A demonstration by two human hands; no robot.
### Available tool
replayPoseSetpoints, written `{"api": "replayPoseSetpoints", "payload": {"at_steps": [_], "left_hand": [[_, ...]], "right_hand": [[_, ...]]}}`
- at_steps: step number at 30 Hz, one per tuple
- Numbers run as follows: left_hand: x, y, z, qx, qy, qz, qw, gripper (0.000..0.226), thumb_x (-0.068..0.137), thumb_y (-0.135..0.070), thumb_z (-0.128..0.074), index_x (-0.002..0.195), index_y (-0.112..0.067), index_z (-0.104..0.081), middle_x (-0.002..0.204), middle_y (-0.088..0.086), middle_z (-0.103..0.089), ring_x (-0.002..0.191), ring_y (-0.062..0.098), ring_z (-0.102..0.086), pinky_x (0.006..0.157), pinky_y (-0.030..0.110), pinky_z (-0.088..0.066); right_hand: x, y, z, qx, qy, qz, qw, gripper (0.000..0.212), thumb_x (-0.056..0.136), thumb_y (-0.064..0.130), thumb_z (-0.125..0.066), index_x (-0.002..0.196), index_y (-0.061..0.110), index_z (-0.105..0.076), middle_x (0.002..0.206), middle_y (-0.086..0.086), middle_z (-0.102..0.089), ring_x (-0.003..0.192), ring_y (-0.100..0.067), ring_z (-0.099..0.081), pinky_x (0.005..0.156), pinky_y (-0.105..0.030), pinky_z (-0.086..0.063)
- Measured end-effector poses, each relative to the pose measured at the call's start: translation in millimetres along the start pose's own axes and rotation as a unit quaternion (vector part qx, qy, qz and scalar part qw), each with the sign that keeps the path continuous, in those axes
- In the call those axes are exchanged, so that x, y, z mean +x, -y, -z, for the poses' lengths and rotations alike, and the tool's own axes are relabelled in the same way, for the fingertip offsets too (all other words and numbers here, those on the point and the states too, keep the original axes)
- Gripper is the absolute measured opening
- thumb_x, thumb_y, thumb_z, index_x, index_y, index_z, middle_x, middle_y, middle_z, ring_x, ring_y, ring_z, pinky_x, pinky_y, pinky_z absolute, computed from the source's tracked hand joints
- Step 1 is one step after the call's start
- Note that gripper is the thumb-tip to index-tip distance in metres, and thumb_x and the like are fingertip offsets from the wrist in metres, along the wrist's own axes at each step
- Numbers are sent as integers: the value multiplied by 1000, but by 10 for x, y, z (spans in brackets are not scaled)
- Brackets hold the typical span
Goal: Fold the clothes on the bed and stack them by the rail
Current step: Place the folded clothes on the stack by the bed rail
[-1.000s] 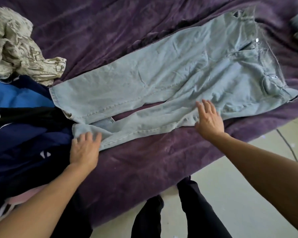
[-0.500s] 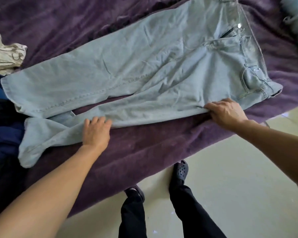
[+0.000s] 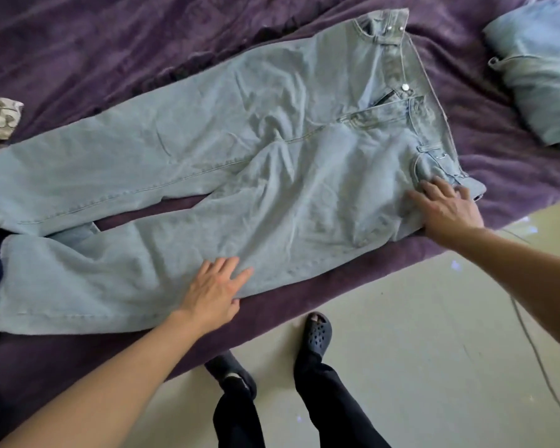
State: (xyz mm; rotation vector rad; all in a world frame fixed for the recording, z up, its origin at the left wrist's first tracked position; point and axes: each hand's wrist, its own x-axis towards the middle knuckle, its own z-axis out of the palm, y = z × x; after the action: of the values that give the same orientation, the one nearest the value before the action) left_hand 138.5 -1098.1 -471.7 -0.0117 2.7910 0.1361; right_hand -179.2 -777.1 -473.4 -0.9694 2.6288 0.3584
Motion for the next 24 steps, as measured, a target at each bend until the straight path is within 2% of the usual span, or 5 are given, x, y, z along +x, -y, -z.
{"api": "replayPoseSetpoints", "payload": {"at_steps": [3, 6, 12, 16, 24], "left_hand": [[370, -315, -123, -49, 67, 34, 996, 52, 80, -28, -64, 131, -23, -56, 143, 11, -44, 128, 27, -45, 100, 38, -38], [468, -428, -199, -60, 146, 79, 984, 34, 94, -17, -41, 124, -18, -58, 149, 4, -36, 129, 24, -42, 103, 37, -37], [482, -155, 383, -216, 173, 120, 954, 26, 97, -22, -48, 76, -9, -54, 79, 6, -59, 85, 27, -58, 70, 33, -40], [795, 405, 1041, -266, 90, 163, 946, 38, 95, -16, -53, 60, -14, -39, 57, 0, -40, 64, 21, -45, 59, 32, -26], [1622, 1693, 1628, -267, -57, 268, 924, 40, 93, -16, -59, 60, -1, -43, 57, 12, -36, 55, 20, -35, 53, 35, -24]], "right_hand": [[91, -362, -84, -10, -20, -10, 1000, 46, 80, 30, -69, 125, 26, -60, 135, 0, -53, 133, -19, -38, 101, -47, -24], [-1, -571, -92, 58, -103, 26, 993, 27, 79, 12, -60, 103, 17, -73, 114, -5, -69, 118, -22, -58, 94, -48, -34], [-76, -820, 445, 49, -2, 28, 998, 28, 79, 18, -69, 107, 24, -72, 102, -5, -73, 97, -26, -68, 84, -37, -45], [417, -868, 1132, 64, -48, 5, 997, 23, 82, 23, -65, 104, 19, -69, 97, -14, -72, 91, -37, -66, 77, -42, -46], [1861, -502, 2062, 102, -145, -5, 984, 30, 90, 35, -56, 115, 19, -59, 111, -21, -65, 97, -44, -60, 82, -46, -42]]}}
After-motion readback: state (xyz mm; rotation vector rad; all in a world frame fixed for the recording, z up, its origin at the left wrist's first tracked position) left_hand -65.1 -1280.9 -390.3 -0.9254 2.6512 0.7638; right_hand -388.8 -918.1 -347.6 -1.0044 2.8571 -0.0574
